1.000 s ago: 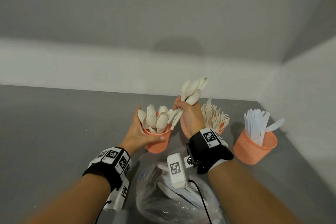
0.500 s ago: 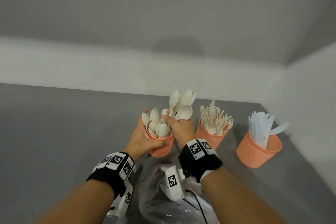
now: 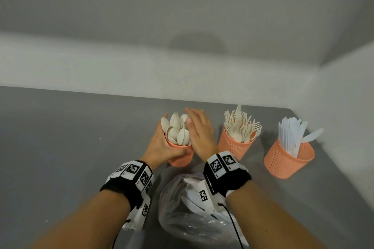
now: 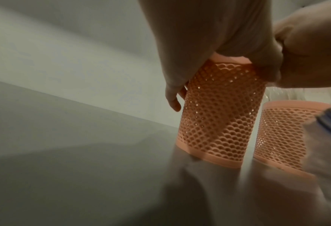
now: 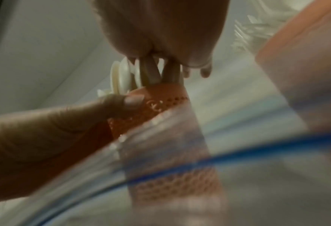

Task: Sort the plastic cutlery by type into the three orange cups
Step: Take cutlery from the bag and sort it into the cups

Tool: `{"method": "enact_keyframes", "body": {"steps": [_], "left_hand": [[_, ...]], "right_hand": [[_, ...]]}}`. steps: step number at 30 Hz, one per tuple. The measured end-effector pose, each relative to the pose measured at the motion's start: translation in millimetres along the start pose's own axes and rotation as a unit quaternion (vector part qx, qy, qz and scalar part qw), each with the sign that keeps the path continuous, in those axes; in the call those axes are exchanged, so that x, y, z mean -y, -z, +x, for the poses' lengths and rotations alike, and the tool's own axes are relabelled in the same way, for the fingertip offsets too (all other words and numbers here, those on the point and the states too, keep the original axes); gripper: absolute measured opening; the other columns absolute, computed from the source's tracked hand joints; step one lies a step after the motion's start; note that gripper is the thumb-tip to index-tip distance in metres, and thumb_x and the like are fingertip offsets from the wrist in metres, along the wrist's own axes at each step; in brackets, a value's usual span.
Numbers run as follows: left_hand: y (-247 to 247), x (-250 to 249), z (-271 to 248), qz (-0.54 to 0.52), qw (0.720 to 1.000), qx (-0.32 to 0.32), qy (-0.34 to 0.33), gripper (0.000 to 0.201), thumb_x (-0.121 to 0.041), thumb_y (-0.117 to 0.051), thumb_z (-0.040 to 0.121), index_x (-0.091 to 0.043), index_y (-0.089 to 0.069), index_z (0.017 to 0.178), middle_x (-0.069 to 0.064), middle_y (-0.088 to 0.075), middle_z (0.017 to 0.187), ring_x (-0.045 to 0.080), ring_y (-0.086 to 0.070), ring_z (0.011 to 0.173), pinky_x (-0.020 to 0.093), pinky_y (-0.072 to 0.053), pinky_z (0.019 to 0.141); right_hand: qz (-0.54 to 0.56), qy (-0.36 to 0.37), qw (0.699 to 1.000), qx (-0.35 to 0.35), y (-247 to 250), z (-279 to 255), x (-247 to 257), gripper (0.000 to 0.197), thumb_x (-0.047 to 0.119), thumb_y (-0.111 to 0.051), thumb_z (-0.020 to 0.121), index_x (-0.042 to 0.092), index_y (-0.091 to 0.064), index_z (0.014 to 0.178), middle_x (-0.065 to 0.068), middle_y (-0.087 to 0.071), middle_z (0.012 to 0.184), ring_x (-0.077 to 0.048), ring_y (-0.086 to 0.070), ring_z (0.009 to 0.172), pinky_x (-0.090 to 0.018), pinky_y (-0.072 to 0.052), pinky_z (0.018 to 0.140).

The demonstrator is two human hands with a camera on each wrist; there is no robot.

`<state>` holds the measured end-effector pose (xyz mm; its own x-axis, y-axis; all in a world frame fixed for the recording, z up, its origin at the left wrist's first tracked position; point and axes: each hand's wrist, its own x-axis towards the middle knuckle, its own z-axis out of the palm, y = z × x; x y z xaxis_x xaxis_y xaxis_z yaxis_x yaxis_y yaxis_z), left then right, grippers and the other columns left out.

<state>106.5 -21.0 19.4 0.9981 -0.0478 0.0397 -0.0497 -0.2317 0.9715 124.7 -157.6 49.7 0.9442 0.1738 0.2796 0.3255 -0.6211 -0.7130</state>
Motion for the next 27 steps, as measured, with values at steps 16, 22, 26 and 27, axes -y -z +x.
{"method": "enact_keyframes", "body": {"steps": [16, 22, 26, 27], "left_hand": [[-22, -3, -68, 0.304, 0.943, 0.130, 0.045, 0.042, -0.034, -0.073, 0.073, -0.009, -0.050, 0.099, 0.000, -0.046, 0.094, 0.015, -0.048, 0.082, 0.025, -0.040, 0.070], [-40, 7, -66, 0.301, 0.936, 0.165, 0.071, 0.012, -0.007, -0.048, 0.087, -0.007, -0.058, 0.081, 0.013, -0.058, 0.083, 0.026, -0.055, 0.085, 0.027, -0.039, 0.072], [-43, -9, -65, -0.041, 0.972, 0.121, 0.197, 0.016, 0.005, -0.046, 0.085, 0.002, -0.061, 0.087, 0.014, -0.061, 0.079, 0.024, -0.056, 0.073, 0.030, -0.047, 0.067], [-43, -11, -65, -0.116, 0.961, 0.106, 0.230, 0.019, 0.006, -0.043, 0.087, 0.002, -0.062, 0.089, 0.016, -0.061, 0.079, 0.025, -0.058, 0.071, 0.032, -0.049, 0.066]], "right_hand": [[-0.212, -0.056, 0.913, 0.345, 53, -100, 31, 0.025, 0.019, -0.052, 0.088, 0.014, -0.060, 0.065, -0.009, -0.067, 0.069, -0.017, -0.058, 0.057, -0.026, -0.046, 0.057], [-0.349, -0.143, 0.878, 0.295, 34, -141, -13, 0.050, 0.042, -0.075, 0.069, 0.010, -0.050, 0.099, -0.009, -0.050, 0.110, -0.023, -0.048, 0.102, -0.032, -0.039, 0.085], [-0.290, -0.152, 0.913, 0.242, 32, -145, -25, 0.052, 0.028, -0.070, 0.075, 0.009, -0.050, 0.120, -0.008, -0.056, 0.126, -0.026, -0.052, 0.116, -0.033, -0.042, 0.095], [-0.249, -0.155, 0.928, 0.231, 34, -145, -26, 0.050, 0.023, -0.065, 0.080, 0.010, -0.049, 0.125, -0.008, -0.056, 0.129, -0.026, -0.051, 0.119, -0.034, -0.041, 0.098]]}}
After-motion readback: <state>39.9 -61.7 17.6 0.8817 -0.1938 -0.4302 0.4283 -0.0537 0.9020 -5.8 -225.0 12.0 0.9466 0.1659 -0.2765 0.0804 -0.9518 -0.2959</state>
